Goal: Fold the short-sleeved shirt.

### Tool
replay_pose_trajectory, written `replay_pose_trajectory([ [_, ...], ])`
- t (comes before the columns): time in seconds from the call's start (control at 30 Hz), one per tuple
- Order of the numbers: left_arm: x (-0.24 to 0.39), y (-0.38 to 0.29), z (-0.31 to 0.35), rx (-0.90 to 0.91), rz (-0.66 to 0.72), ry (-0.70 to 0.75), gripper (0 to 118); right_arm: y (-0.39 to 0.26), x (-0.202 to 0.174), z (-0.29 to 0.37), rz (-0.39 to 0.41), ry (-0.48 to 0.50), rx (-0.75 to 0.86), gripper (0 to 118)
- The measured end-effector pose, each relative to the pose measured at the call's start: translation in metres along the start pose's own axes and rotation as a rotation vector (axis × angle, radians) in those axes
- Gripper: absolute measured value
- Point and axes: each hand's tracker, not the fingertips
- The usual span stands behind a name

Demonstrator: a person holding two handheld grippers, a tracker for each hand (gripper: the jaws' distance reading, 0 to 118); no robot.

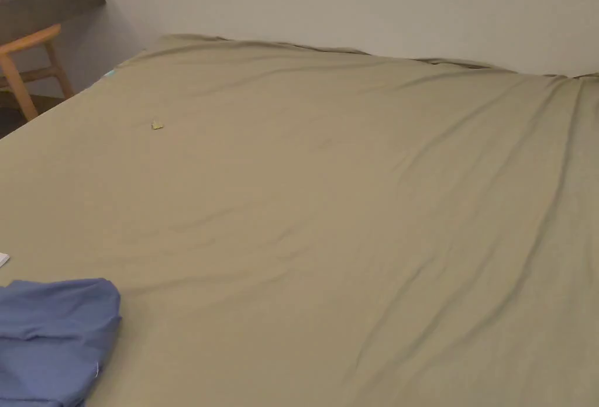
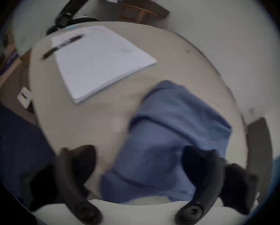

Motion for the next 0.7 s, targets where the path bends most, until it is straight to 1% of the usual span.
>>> replay_pose_trajectory([
  [0.07, -0.003, -0.007, 0.025, 0.092, -0.009, -0.047, 115, -0.001, -0.007, 0.010, 0.023, 0.001, 0.015, 2],
  [0.13, 0.002, -0.013, 0.062, 0.210, 0.018, -0.032, 114, -0.002, -0.017, 0.024, 0.036, 0.000, 0.042, 2],
  [0.17, 0.009, -0.018, 0.081, 0.250, 0.006, -0.036, 112, -0.003, -0.021, 0.030, 0.047, -0.006, 0.056, 2],
  [0.2, 0.021, -0.028, 0.103, 0.311, -0.033, -0.046, 105, -0.004, -0.017, 0.038, 0.069, -0.046, 0.089, 2],
  [0.27, 0.049, -0.051, 0.142, 0.468, -0.162, -0.058, 88, -0.003, -0.030, 0.051, 0.137, -0.165, 0.133, 2],
  [0.33, 0.091, -0.084, 0.172, 0.549, -0.293, -0.093, 67, -0.002, -0.043, 0.065, 0.195, -0.296, 0.186, 2],
  [0.37, 0.109, -0.100, 0.182, 0.572, -0.339, -0.118, 53, 0.000, -0.048, 0.070, 0.210, -0.343, 0.206, 2],
  [0.4, 0.133, -0.119, 0.190, 0.580, -0.383, -0.173, 38, 0.000, -0.052, 0.077, 0.226, -0.378, 0.234, 2],
  [0.43, 0.158, -0.139, 0.198, 0.594, -0.415, -0.219, 28, 0.001, -0.056, 0.084, 0.247, -0.411, 0.263, 2],
  [0.47, 0.179, -0.155, 0.202, 0.606, -0.451, -0.248, 20, 0.001, -0.058, 0.089, 0.255, -0.434, 0.286, 2],
  [0.5, 0.198, -0.171, 0.200, 0.627, -0.480, -0.261, 7, 0.000, -0.062, 0.094, 0.269, -0.467, 0.310, 2],
  [0.57, 0.241, -0.205, 0.205, 0.643, -0.561, -0.294, 5, -0.003, -0.066, 0.099, 0.308, -0.502, 0.340, 2],
  [0.6, 0.261, -0.221, 0.207, 0.663, -0.578, -0.302, 5, -0.005, -0.067, 0.100, 0.321, -0.525, 0.353, 2],
  [0.67, 0.282, -0.238, 0.197, 0.681, -0.572, -0.345, 5, -0.010, -0.069, 0.102, 0.314, -0.569, 0.359, 2],
  [0.7, 0.296, -0.245, 0.197, 0.656, -0.588, -0.386, 5, -0.013, -0.070, 0.103, 0.314, -0.583, 0.366, 2],
])
